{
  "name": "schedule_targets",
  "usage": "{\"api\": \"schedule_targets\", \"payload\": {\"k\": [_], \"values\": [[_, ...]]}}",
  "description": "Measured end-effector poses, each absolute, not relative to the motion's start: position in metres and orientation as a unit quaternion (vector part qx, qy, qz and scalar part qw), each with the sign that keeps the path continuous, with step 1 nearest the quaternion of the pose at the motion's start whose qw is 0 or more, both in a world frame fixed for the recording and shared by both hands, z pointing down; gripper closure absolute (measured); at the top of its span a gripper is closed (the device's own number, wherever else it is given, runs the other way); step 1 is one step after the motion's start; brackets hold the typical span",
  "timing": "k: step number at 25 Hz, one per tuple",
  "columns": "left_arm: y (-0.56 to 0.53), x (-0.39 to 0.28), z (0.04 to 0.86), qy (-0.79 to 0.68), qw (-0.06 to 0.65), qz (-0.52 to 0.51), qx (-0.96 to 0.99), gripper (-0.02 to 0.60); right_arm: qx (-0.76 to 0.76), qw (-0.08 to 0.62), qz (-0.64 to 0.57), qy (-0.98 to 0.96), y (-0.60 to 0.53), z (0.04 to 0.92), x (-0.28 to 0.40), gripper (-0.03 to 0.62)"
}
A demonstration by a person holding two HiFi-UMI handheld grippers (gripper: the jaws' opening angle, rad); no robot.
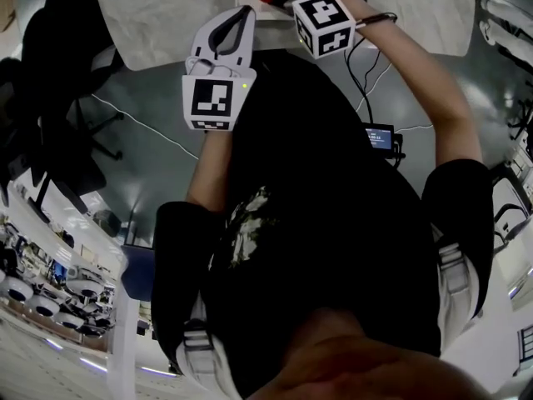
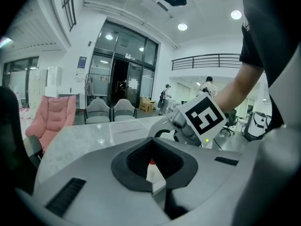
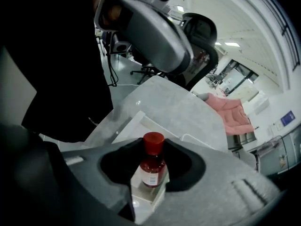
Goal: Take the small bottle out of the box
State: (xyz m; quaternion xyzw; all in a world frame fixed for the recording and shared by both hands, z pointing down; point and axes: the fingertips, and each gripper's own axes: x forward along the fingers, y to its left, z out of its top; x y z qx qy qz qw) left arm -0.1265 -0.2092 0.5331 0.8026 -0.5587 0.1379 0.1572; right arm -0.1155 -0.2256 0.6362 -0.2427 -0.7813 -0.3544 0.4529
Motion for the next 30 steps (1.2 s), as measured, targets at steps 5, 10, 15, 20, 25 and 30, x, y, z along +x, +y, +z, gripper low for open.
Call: {"api": "schedule_targets", "payload": {"k": [5, 10, 15, 20, 25, 30], "values": [[-0.210, -0.136, 0.514, -0.540, 0.130, 0.145, 0.819, 0.569, -0.125, 0.421, -0.267, -0.858, -0.241, 0.581, -0.120, 0.464], [-0.223, -0.132, 0.479, -0.517, 0.089, 0.141, 0.840, 0.569, 0.014, 0.328, -0.148, -0.933, -0.256, 0.507, -0.115, 0.464], [-0.235, -0.137, 0.420, -0.522, 0.054, 0.102, 0.845, 0.569, 0.133, 0.221, -0.068, -0.964, -0.267, 0.440, -0.104, 0.464], [-0.235, -0.148, 0.376, -0.516, 0.014, 0.064, 0.854, 0.569, 0.241, 0.086, -0.013, -0.967, -0.273, 0.368, -0.093, 0.464], [-0.231, -0.157, 0.328, -0.525, -0.035, 0.033, 0.850, 0.569, 0.303, -0.013, 0.014, -0.953, -0.264, 0.299, -0.079, 0.464], [-0.224, -0.186, 0.278, -0.543, -0.082, -0.016, 0.836, 0.569, 0.333, -0.040, -0.006, -0.942, -0.255, 0.261, -0.075, 0.464]]}}
